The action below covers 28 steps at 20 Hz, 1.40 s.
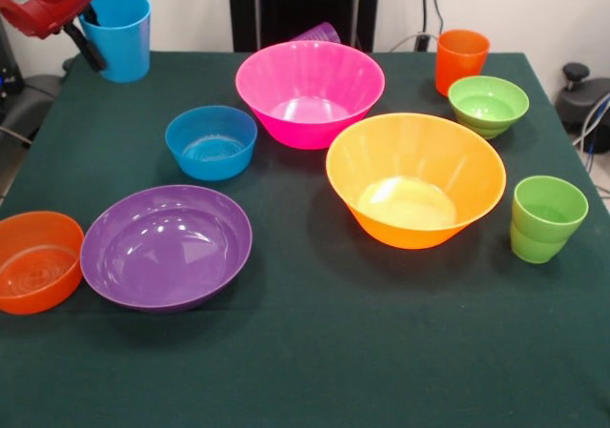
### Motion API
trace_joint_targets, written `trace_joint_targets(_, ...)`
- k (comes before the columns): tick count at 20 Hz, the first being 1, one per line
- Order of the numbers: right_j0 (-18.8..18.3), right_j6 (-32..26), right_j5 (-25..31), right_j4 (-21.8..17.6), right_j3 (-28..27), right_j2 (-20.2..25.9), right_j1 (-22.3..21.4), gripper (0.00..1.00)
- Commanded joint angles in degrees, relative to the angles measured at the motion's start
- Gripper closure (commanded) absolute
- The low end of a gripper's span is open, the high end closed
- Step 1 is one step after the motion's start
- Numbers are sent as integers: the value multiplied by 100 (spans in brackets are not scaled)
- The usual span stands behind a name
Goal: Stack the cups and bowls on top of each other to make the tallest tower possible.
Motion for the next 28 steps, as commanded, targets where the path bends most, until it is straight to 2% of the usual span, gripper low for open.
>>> trace_joint_targets(1, 248, 1808, -577, -198, 393, -505, -160, 100)
trace_joint_targets(12, 103, 2185, -930, 24, 806, -391, -449, 100)
trace_joint_targets(21, -5, 2566, -1024, 580, 1105, -196, -845, 100)
trace_joint_targets(28, -97, 2681, -1239, 782, 1263, -123, -950, 100)
